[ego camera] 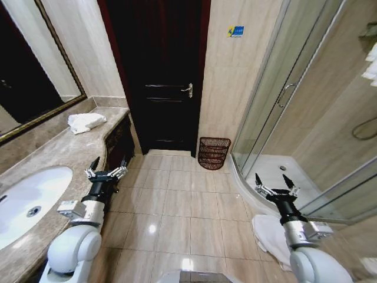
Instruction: Discard the used towel into the hamper.
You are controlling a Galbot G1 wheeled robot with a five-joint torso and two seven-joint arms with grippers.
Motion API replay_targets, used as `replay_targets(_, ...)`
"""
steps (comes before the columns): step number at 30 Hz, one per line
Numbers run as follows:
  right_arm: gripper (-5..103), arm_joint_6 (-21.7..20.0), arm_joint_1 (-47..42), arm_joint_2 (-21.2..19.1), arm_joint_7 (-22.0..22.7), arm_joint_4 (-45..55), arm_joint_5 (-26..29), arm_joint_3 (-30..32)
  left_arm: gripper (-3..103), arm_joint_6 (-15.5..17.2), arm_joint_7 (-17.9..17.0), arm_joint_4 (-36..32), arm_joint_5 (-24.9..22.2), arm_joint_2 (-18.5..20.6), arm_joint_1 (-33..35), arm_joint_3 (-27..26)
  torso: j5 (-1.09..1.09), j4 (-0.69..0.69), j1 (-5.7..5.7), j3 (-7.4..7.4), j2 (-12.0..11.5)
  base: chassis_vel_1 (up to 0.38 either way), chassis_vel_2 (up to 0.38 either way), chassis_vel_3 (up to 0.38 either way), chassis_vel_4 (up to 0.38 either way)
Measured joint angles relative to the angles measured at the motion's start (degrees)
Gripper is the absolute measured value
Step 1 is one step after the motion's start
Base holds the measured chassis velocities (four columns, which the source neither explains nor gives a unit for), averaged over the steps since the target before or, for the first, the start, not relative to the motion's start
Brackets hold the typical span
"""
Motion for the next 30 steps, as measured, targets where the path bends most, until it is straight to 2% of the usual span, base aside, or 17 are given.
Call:
replay_targets(19, 100, -0.9, 0.3, -0.5, 0.3, 0.7, 0.2, -0.4, 100, -2.7, 0.8, -0.1, 1.2, -1.9, 2.3, -1.0, 0.0, 0.0, -0.02, -0.01, 0.0, 0.0, 0.0, 0.0, 0.0)
replay_targets(30, 100, -0.8, 0.3, -0.8, 0.6, 0.7, 0.1, -0.6, 100, -2.9, 1.2, -0.6, 1.4, -2.2, 2.7, -1.0, 0.0, -0.01, -0.01, -0.01, 0.0, 0.0, 0.0, 0.0, 0.0)
